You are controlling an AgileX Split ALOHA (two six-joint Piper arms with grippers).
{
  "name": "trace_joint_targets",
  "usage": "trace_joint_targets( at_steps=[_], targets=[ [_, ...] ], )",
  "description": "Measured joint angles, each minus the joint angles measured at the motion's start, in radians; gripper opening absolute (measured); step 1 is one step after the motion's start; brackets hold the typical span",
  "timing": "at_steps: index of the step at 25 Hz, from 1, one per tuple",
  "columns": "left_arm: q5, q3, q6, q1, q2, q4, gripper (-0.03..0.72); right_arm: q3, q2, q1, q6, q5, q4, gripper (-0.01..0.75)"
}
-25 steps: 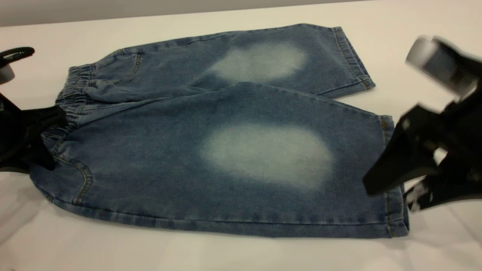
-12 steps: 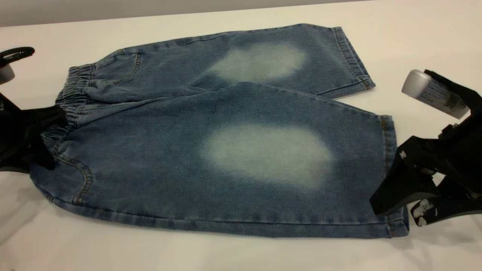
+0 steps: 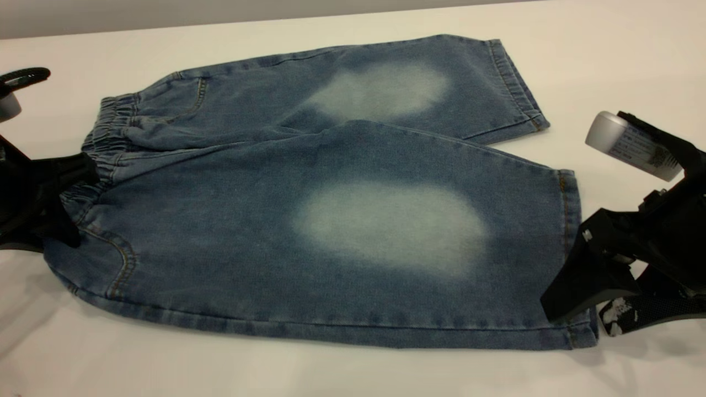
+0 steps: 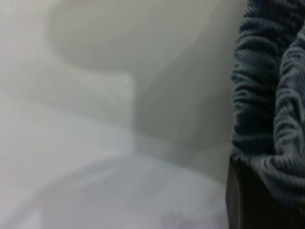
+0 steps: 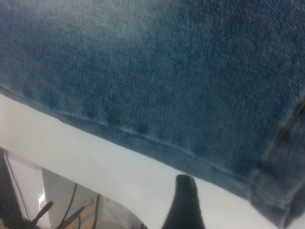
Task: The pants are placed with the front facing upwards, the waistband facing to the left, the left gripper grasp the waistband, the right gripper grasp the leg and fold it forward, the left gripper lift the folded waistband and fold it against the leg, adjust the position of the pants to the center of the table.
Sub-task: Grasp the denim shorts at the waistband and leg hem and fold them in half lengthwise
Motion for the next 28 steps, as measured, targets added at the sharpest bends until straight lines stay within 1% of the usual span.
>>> trace_joint_targets(
  at_steps=[5,10,13,15,18,22,25,28],
  targets=[
    [0.000,0.000,0.000,0.000,0.000,0.000,0.153,0.000,0.017,0.000,-0.027,0.002,0.020,0.498],
    [-0.001,0.000,0.000,0.000,0.000,0.000,0.153,0.000,0.040,0.000,-0.039,0.031,0.032,0.496],
    [-0.002,0.000,0.000,0.000,0.000,0.000,0.153,0.000,0.050,0.000,-0.059,0.054,0.051,0.479],
    [-0.004,0.000,0.000,0.000,0.000,0.000,0.153,0.000,0.052,0.000,-0.078,0.055,0.064,0.452],
    [-0.005,0.000,0.000,0.000,0.000,0.000,0.153,-0.001,0.052,0.000,-0.094,0.051,0.080,0.389],
    [-0.005,0.000,0.000,0.000,0.000,0.000,0.153,-0.001,0.052,0.000,-0.120,0.097,0.108,0.293],
    [-0.005,0.000,0.000,0.000,0.000,0.000,0.153,-0.001,0.052,0.000,-0.149,0.121,0.139,0.252],
    [-0.006,0.000,0.000,0.000,0.000,0.000,0.153,-0.002,0.052,0.000,-0.154,0.130,0.150,0.241]
  ],
)
